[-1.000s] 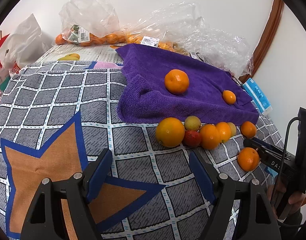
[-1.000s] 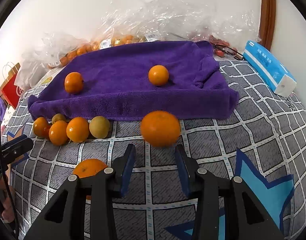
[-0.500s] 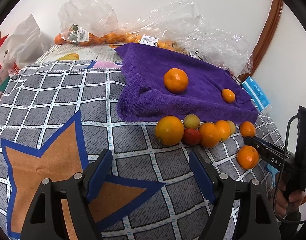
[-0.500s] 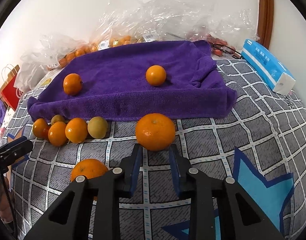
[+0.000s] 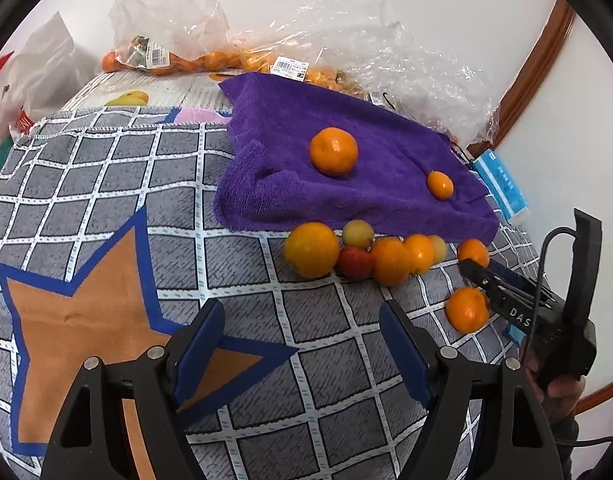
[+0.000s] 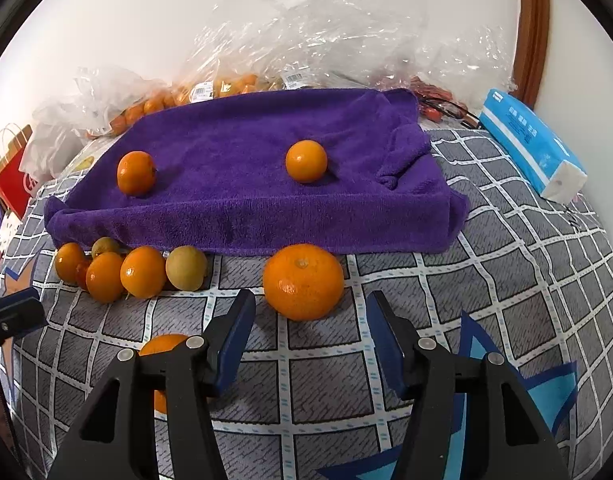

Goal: Organize fruits
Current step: 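Approach the large orange with the right tool and close on it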

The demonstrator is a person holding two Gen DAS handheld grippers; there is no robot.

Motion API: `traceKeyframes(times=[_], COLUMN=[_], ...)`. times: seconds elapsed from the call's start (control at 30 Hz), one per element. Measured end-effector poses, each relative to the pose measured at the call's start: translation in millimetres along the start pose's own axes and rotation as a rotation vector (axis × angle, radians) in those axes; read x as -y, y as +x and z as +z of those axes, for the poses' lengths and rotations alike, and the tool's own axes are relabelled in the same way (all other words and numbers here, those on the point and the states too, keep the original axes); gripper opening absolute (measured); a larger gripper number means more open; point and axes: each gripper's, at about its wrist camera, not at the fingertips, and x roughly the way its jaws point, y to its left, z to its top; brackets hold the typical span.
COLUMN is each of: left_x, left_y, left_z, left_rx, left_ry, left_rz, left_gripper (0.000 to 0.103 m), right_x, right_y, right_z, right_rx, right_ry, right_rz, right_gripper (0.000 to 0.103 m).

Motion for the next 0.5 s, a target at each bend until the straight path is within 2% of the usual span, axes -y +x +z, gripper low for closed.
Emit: traceKeyframes(times=[0.17, 0.3, 0.4, 0.5], left_x=[1.3, 5.0, 8.2, 7.8], left_y=[1.3, 3.5, 7.7, 11.5], left_z=[7.2, 13.4, 18.0, 21.4], left_rx=[0.004, 0.021, 0.039, 0.052], left_ry=[-0.007, 0.012, 0.041, 0.04], left_rz=[0.016, 0.05, 0.07, 0.044], left_gripper=[0.078, 0.078, 0.076, 0.076], right_x=[2.0, -0.8, 0.1, 1.3], right_y=[11.6, 14.5, 11.2, 3.3], right_z=[8.4, 9.5, 6.9, 3.3], right_rx=[-0.016, -0.013, -0.004, 0.019], right_ry=[0.017, -0.004, -0.007, -0.012], right_rz=[0.0, 0.007, 0.025, 0.045], right_gripper=[0.057, 0.041, 0.041, 0.041])
